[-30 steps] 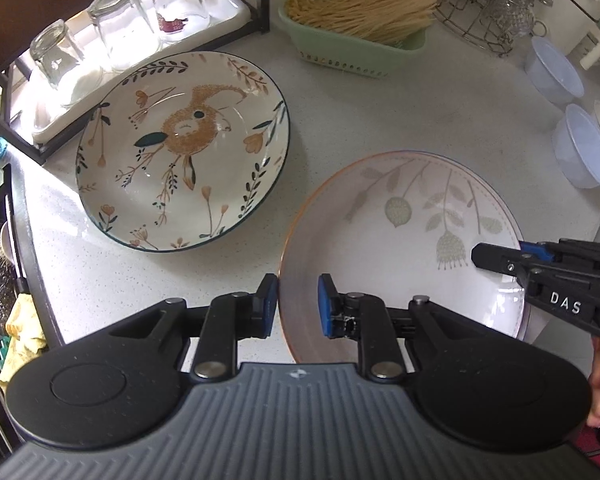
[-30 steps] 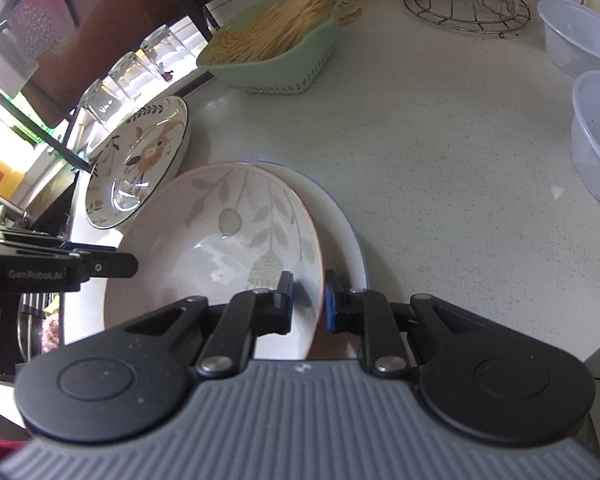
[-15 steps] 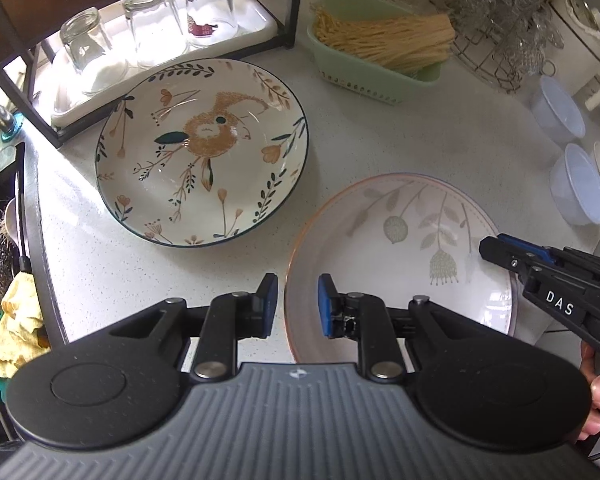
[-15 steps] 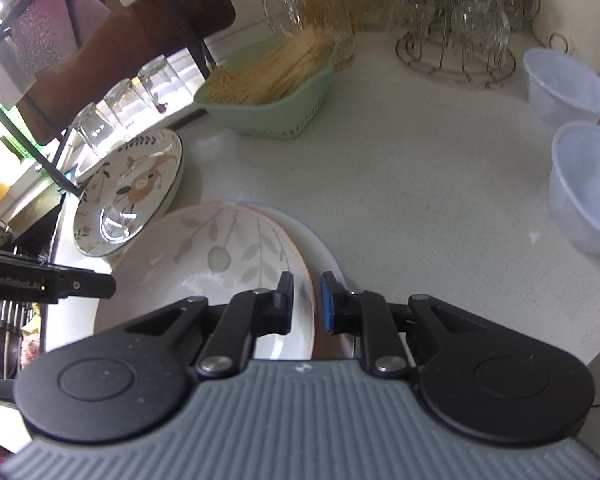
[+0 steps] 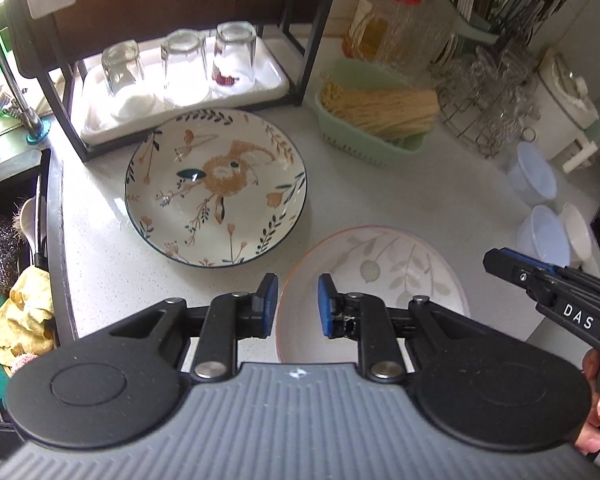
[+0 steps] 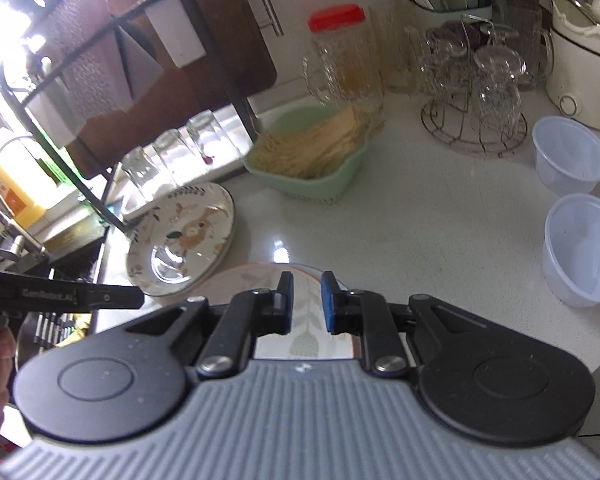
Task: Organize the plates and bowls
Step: 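Lower the leaf-pattern plate onto the rose plate and open both grippers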
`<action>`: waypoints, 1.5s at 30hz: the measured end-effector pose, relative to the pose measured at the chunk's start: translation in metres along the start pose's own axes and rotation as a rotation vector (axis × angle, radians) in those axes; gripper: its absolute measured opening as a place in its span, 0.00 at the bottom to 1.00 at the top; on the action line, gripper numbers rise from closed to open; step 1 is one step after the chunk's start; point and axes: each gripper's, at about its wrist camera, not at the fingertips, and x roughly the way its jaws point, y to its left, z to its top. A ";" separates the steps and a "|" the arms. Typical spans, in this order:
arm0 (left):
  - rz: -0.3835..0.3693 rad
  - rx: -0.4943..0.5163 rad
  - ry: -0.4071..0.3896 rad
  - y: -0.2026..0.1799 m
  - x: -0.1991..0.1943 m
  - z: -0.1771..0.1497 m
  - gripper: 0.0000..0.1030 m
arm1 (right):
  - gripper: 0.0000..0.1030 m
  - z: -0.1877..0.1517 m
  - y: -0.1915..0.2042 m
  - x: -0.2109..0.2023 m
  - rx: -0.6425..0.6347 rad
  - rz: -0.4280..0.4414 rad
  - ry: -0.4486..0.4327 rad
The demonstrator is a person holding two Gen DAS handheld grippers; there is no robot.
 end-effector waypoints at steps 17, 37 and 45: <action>0.017 0.026 -0.121 -0.021 -0.061 -0.005 0.23 | 0.19 0.009 0.021 -0.052 -0.008 0.037 -0.102; 0.106 0.006 -0.145 -0.061 -0.073 -0.036 0.23 | 0.18 -0.014 0.003 -0.083 -0.089 0.054 -0.148; 0.131 -0.018 -0.172 -0.075 -0.067 -0.048 0.23 | 0.18 -0.018 -0.012 -0.089 -0.097 0.076 -0.144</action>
